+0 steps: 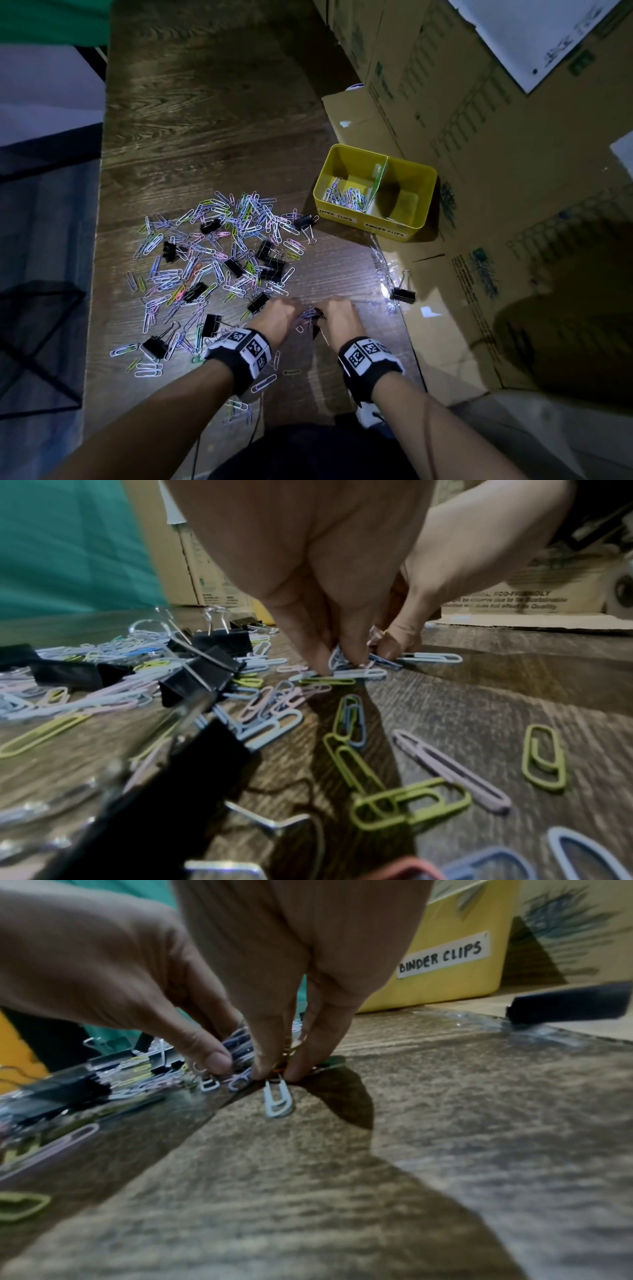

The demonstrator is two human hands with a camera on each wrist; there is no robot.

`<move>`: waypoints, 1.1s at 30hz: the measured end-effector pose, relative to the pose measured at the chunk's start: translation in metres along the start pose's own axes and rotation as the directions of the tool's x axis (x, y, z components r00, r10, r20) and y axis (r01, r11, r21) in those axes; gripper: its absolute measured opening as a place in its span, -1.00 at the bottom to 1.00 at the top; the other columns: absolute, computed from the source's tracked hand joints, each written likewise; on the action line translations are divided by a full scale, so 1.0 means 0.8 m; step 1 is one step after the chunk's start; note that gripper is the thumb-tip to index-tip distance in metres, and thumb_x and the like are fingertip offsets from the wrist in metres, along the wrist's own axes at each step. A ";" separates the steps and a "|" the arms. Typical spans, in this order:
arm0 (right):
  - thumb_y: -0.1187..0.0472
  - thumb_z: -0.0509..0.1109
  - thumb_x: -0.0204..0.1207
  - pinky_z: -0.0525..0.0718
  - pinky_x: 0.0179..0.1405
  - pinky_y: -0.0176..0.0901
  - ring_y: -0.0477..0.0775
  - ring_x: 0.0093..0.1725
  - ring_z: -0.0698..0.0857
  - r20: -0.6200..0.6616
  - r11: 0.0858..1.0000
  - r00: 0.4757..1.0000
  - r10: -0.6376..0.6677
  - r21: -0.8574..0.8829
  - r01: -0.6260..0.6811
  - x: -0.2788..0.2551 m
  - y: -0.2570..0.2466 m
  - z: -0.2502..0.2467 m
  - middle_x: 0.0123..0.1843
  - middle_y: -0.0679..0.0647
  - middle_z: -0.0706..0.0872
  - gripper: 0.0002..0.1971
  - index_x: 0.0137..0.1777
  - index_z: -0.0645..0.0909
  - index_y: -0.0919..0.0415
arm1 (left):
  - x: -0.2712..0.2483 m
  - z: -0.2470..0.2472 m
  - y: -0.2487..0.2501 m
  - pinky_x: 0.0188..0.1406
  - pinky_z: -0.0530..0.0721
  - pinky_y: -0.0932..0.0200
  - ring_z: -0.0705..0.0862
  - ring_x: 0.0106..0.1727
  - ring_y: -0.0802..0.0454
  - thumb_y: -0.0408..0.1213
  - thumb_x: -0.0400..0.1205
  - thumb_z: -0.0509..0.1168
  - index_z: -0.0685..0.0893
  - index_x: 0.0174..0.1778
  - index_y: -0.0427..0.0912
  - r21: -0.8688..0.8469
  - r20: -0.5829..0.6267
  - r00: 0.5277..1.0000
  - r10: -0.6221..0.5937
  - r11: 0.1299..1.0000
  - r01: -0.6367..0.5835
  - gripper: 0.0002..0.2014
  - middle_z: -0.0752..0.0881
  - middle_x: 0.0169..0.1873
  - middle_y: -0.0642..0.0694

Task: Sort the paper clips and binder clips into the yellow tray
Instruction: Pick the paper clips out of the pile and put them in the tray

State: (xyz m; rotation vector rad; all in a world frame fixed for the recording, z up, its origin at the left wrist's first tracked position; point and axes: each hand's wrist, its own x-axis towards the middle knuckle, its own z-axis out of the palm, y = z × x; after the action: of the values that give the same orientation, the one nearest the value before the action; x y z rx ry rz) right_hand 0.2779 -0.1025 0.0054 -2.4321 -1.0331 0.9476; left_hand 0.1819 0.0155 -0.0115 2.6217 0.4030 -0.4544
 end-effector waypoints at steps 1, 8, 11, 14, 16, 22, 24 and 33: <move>0.38 0.33 0.54 0.69 -0.01 -0.14 0.17 -0.10 0.71 0.005 0.999 1.000 0.029 0.026 -0.029 0.003 0.001 -0.001 -0.07 0.21 0.74 -0.81 0.06 0.74 0.26 | 0.001 -0.003 -0.002 0.19 0.58 0.05 0.65 0.16 -0.12 -0.19 0.69 0.16 0.58 0.32 -0.19 0.000 0.008 1.000 -0.015 1.000 0.015 -0.68 0.69 0.17 -0.19; 0.21 0.47 0.50 0.43 -0.47 -0.47 -0.06 -0.37 0.57 -0.005 0.963 0.991 0.137 0.236 -0.132 0.008 0.010 -0.008 -0.34 0.01 0.64 -0.84 0.05 0.78 0.18 | -0.003 -0.021 -0.009 -0.29 0.68 0.15 0.68 -0.41 0.06 -0.26 0.52 0.42 0.79 -0.03 -0.13 -0.328 -0.074 0.983 -0.171 0.934 0.138 -0.86 0.79 -0.36 -0.11; 0.20 0.52 0.45 0.64 -0.35 -0.33 0.01 -0.32 0.69 0.035 0.924 0.984 0.174 0.340 -0.176 0.009 0.015 -0.012 -0.25 0.04 0.76 -0.78 0.09 0.76 0.17 | -0.001 -0.026 -0.012 -0.33 0.65 0.21 0.68 -0.40 0.04 -0.25 0.46 0.47 0.79 -0.06 -0.14 -0.462 -0.018 0.960 -0.280 0.854 0.241 -0.84 0.80 -0.30 -0.11; 0.19 0.60 0.35 0.76 0.00 -0.12 0.00 -0.15 0.79 0.037 0.844 0.979 0.202 0.500 -0.194 0.012 0.026 -0.013 -0.04 0.11 0.83 -0.71 0.07 0.76 0.21 | -0.001 -0.038 -0.014 -0.45 0.54 0.15 0.57 -0.47 -0.01 -0.23 0.44 0.49 0.79 -0.27 -0.13 -0.661 0.124 0.917 -0.379 0.658 0.361 -0.94 0.75 -0.41 -0.17; 0.18 0.64 0.28 0.72 0.15 -0.03 0.01 -0.05 0.79 0.032 0.768 0.970 0.240 0.606 -0.210 0.014 0.032 -0.017 0.04 0.13 0.82 -0.67 0.05 0.77 0.22 | 0.000 -0.053 -0.014 -0.52 0.44 0.21 0.49 -0.49 0.00 -0.26 0.43 0.49 0.76 -0.29 -0.27 -0.738 0.147 0.913 -0.380 0.572 0.357 -0.87 0.70 -0.43 -0.25; 0.16 0.68 0.19 0.63 0.30 0.11 -0.01 0.10 0.77 0.005 0.543 0.965 0.264 0.826 -0.153 0.016 0.032 -0.055 0.11 0.07 0.79 -0.71 -0.07 0.79 0.12 | 0.025 -0.136 -0.011 -0.23 0.70 0.15 0.74 -0.25 -0.05 -0.36 0.39 0.49 0.72 -0.11 -0.41 -0.886 0.161 0.915 -0.369 0.355 0.299 -0.77 0.79 -0.20 -0.28; 0.25 0.64 0.24 0.64 0.29 0.11 -0.02 0.08 0.78 -0.049 0.501 0.962 0.269 0.860 -0.096 0.015 0.026 -0.077 0.07 0.09 0.81 -0.76 -0.07 0.79 0.15 | 0.049 -0.165 -0.006 -0.07 0.75 0.07 0.74 -0.11 -0.19 -0.39 0.39 0.48 0.66 -0.06 -0.51 -0.924 0.109 0.929 -0.354 0.308 0.226 -0.70 0.78 -0.14 -0.33; 0.35 0.60 0.32 0.73 0.12 -0.11 -0.08 -0.04 0.77 -0.318 0.470 0.915 0.248 0.865 0.173 0.056 -0.014 -0.197 -0.02 0.04 0.82 -0.70 0.07 0.75 0.29 | 0.204 -0.224 0.034 -0.31 0.75 0.19 0.67 -0.44 0.07 -0.52 0.42 0.47 0.70 -0.24 -0.31 -0.887 -0.083 0.945 -0.317 0.456 0.074 -0.90 0.70 -0.38 -0.19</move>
State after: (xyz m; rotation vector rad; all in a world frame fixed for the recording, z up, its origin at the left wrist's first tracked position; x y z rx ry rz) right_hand 0.4045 -0.0689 0.1051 -1.5983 -0.1768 0.6654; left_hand 0.3835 0.1105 0.0888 1.5797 0.7853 0.0514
